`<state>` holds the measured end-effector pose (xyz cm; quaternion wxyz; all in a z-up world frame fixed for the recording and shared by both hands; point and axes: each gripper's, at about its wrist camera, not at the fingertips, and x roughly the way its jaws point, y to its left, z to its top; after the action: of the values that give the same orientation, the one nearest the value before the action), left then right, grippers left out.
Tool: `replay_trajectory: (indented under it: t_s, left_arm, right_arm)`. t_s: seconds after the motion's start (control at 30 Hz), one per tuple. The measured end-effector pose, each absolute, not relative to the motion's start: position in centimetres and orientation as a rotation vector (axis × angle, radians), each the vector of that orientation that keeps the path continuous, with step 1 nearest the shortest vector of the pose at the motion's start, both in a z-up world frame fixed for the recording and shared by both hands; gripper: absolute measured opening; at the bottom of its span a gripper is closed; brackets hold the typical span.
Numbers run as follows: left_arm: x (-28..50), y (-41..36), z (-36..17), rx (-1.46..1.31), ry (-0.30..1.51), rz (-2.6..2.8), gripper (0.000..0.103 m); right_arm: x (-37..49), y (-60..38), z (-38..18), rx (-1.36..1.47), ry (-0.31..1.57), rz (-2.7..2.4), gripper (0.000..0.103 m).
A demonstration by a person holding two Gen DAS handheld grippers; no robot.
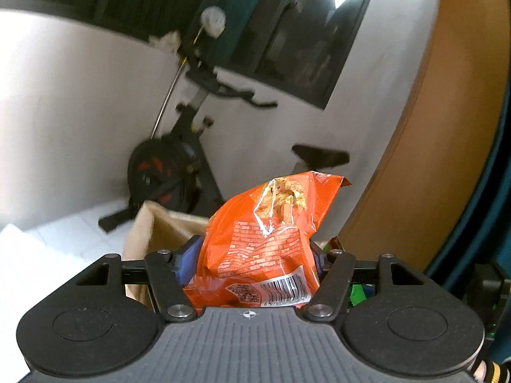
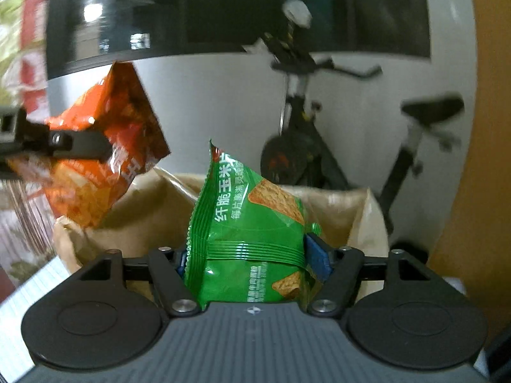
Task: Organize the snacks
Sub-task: 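Open both tools to drop the bags into the box, then move both tools back down to the snack pile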
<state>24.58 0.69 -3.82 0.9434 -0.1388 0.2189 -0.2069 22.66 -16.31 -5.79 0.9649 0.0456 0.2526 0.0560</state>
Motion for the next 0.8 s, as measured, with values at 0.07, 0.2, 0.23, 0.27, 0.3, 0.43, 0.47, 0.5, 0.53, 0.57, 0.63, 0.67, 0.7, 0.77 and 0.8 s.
replay_trajectory:
  t_s: [0.07, 0.2, 0.23, 0.27, 0.3, 0.43, 0.47, 0.5, 0.53, 0.57, 0.63, 0.67, 0.7, 0.77, 0.8]
  left_arm:
    - [25.3, 0.6, -4.7, -0.285, 0.483, -0.405, 0.079]
    - [25.4, 1.6, -5.6, -0.304, 0.501, -0.363, 0.087]
    - [25.2, 1.9, -5.6, -0.301, 0.507, -0.364, 0.087]
    - [25.0, 2.2, -5.5, -0.294, 0.51, -0.36, 0.087]
    - [24.7, 2.5, -5.4, -0.285, 0.507, -0.351, 0.087]
    - [22.1, 4.1, -4.2, -0.233, 0.472, -0.318, 0.087]
    - [21.4, 4.5, -3.9, -0.221, 0.469, -0.301, 0.087]
    - [20.9, 4.7, -3.6, -0.212, 0.465, -0.289, 0.087]
    - [20.2, 5.2, -3.4, -0.206, 0.459, -0.285, 0.087]
    - [19.4, 5.8, -3.2, -0.201, 0.455, -0.282, 0.087]
    - [17.8, 6.9, -3.2, -0.189, 0.451, -0.271, 0.087]
    - [17.1, 7.3, -3.2, -0.18, 0.452, -0.26, 0.087]
    - [16.2, 7.8, -3.4, -0.169, 0.455, -0.246, 0.087]
    - [14.8, 8.5, -3.8, -0.152, 0.458, -0.225, 0.087]
    - [14.1, 8.9, -4.2, -0.146, 0.46, -0.214, 0.087]
  right_arm:
    - [22.5, -17.0, -5.8, 0.119, 0.519, 0.106, 0.087]
    - [21.4, -17.8, -5.2, 0.146, 0.5, 0.119, 0.092]
    - [20.9, -17.9, -5.0, 0.147, 0.493, 0.129, 0.092]
    - [20.4, -17.9, -4.8, 0.145, 0.483, 0.14, 0.092]
    - [20.0, -17.6, -4.6, 0.143, 0.473, 0.149, 0.092]
    - [17.4, -17.4, -4.2, 0.141, 0.425, 0.209, 0.092]
    - [16.5, -17.3, -4.1, 0.142, 0.41, 0.225, 0.092]
    - [15.9, -17.2, -4.1, 0.141, 0.397, 0.237, 0.092]
    - [15.1, -17.1, -4.1, 0.136, 0.387, 0.247, 0.092]
    - [14.3, -17.0, -4.2, 0.127, 0.379, 0.256, 0.092]
    - [13.0, -16.8, -4.7, 0.107, 0.366, 0.265, 0.092]
    - [12.2, -16.6, -5.0, 0.093, 0.358, 0.267, 0.092]
    - [11.4, -16.4, -5.4, 0.075, 0.35, 0.271, 0.092]
    - [10.0, -16.1, -6.2, 0.049, 0.333, 0.277, 0.092]
    - [9.4, -16.0, -6.7, 0.041, 0.328, 0.277, 0.092]
